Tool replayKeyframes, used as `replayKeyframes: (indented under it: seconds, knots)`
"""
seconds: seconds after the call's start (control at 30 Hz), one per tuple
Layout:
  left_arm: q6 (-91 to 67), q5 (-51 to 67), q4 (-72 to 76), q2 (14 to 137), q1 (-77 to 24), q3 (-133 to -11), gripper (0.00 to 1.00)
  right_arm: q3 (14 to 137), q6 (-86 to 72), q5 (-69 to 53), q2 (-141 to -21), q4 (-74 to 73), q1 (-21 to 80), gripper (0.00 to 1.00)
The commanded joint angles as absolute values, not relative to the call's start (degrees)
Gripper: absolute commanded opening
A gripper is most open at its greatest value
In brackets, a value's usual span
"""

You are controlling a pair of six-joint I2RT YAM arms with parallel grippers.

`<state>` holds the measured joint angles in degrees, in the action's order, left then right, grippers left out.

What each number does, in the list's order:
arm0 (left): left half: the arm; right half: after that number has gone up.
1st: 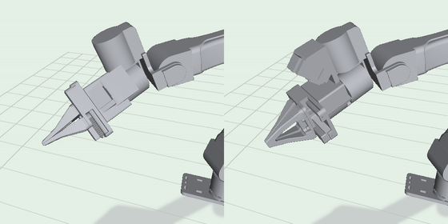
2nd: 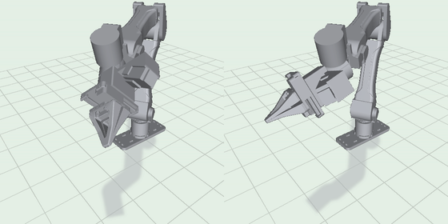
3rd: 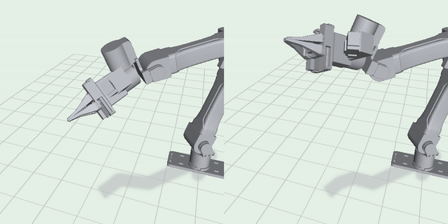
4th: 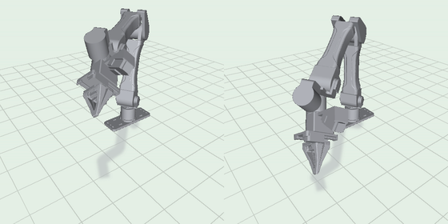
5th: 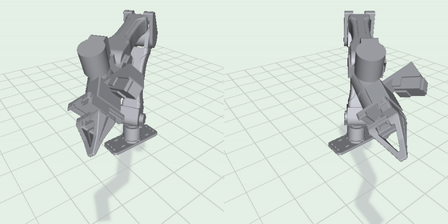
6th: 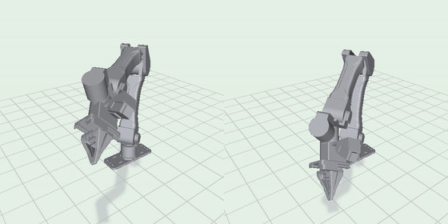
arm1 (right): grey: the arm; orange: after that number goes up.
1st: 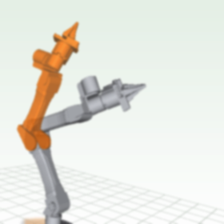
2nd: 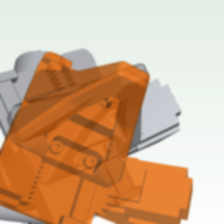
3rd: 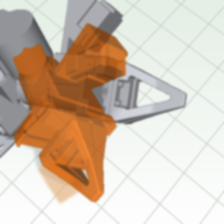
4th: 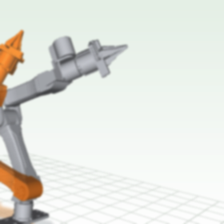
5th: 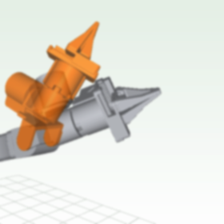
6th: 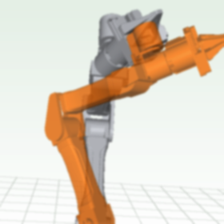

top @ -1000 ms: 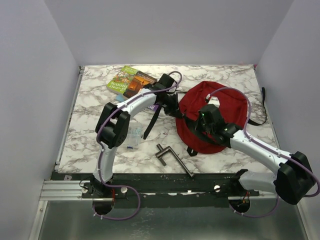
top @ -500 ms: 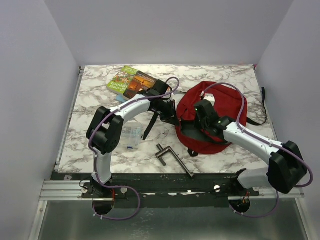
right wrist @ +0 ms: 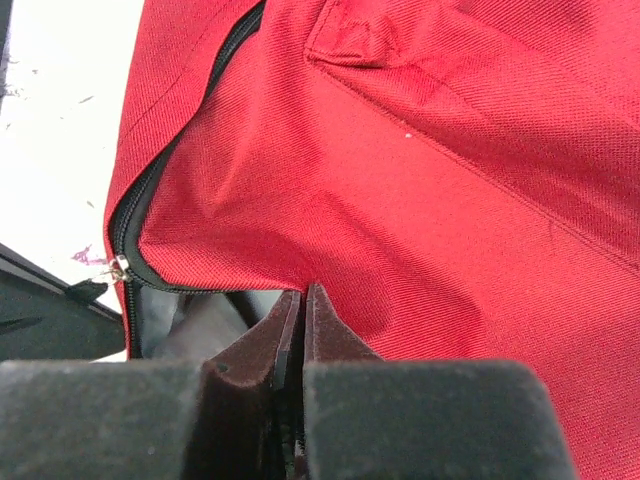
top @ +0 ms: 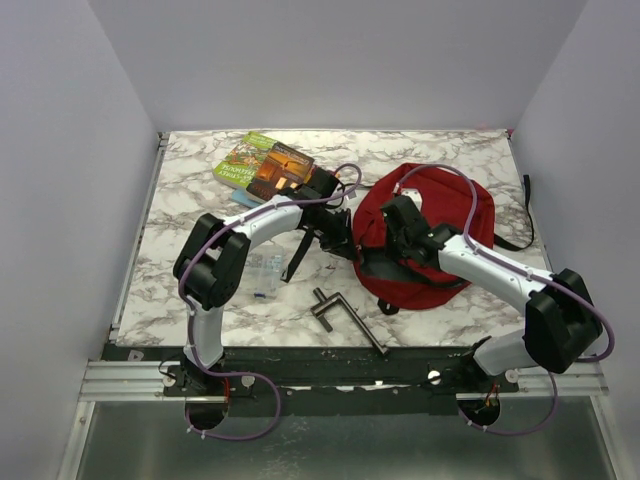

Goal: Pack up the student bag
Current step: Unzip the student bag at the center of the board.

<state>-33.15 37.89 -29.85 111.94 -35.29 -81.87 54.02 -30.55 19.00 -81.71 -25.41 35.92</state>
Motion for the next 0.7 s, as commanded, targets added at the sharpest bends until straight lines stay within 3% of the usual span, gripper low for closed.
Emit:
replayKeyframes:
  seconds: [0.0, 0.03, 0.2, 0.37, 0.67]
  knots:
    - [-34.7, 40.4, -28.5, 109.9, -35.9, -81.2, 0.00, 55.7, -30.5, 14.4, -81.3, -28.7, 35.5, 0.12]
    - [-35.0, 41.0, -28.2, 110.0, -35.9, -81.3, 0.00, 55.8, -30.5, 13.1, -81.1, -29.2, 35.4, 0.17]
    - [-37.3, 44.9, -23.5, 107.9, -35.9, -78.1, 0.29, 56.3, -30.7, 9.9, -77.7, -32.2, 35.5, 0.45]
    - [-40.6, 48.8, -16.7, 104.0, -35.7, -70.6, 0.39, 54.7, -27.0, 5.9, -72.7, -27.6, 35.5, 0.66]
    - [-38.5, 42.4, -16.5, 87.0, -32.3, -58.8, 0.59, 58.7, -26.4, -7.6, -76.9, -17.7, 35.5, 0.73]
